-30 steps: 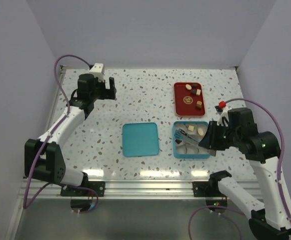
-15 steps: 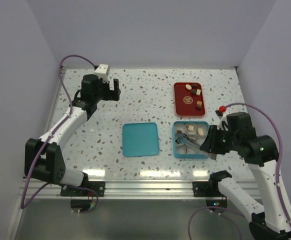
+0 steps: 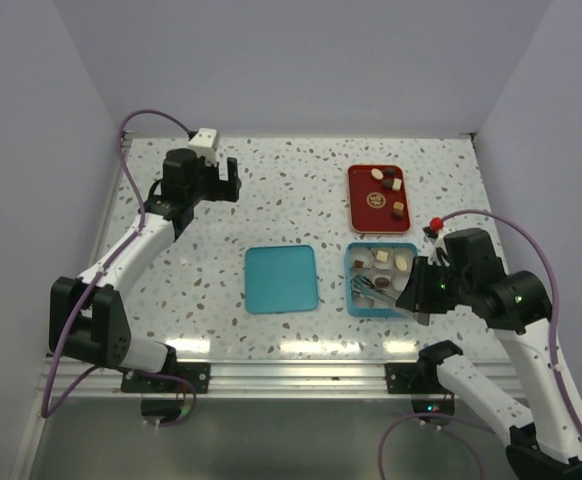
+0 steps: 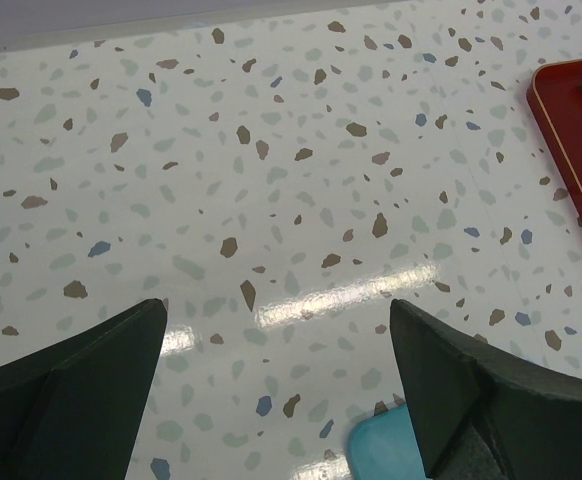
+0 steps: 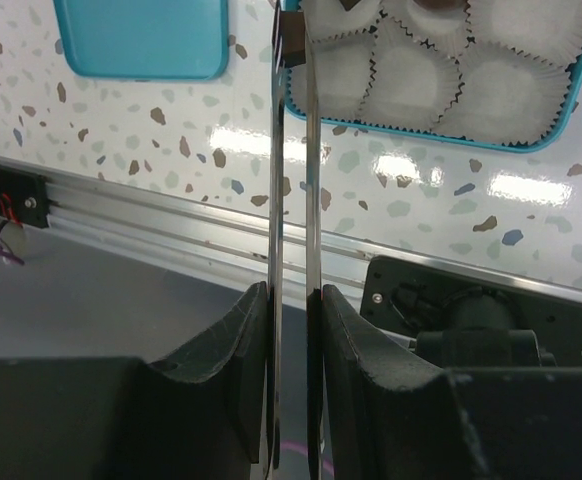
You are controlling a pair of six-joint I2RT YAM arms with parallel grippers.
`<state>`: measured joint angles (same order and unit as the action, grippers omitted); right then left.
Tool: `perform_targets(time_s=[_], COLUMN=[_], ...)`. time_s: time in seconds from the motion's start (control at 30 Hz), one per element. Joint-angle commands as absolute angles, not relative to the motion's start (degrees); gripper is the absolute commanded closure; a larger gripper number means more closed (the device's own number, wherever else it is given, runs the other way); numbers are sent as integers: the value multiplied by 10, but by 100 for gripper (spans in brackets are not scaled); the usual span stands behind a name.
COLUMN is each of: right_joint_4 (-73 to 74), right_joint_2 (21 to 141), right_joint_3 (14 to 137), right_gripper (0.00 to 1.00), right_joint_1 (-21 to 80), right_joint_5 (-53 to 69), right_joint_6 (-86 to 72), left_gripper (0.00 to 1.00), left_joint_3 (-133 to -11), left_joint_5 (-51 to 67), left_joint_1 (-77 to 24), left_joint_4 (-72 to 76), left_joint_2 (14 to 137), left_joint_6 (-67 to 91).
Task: Pack the chocolate
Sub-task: Place the fake chocolate in the packing box.
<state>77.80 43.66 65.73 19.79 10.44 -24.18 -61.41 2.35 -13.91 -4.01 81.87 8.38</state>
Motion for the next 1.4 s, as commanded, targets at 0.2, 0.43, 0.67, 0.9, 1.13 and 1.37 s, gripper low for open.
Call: perform_targets(time_s=[0.2,0.43,0.67,0.9,1.13,1.37], right_joint_4=[911,911,911,911,912,912], right_joint_2=[432,437,443,449,458,466], right_joint_3=[647,651,655,649,654,659], right_gripper=[86,86,87,88,88,88], right_joint_1=[228,229,233,241,247,250], right_joint_5=[73,61,58,55,47,41], right_joint_6=[-272,-267,-265,-264,-260,-255], left_gripper=[0,0,0,0,0,0], left_joint_3=[-638,-638,-639,-638,-639,-640], left_joint_5=[23,22,23,23,22,20], left_joint_1=[-141,-141,-141,-141,-141,-141], left_joint_4=[-34,-34,-33,-33,-32,-33], left_joint_2=[810,811,813,816,819,822], left_joint_6=[87,86,87,87,87,86])
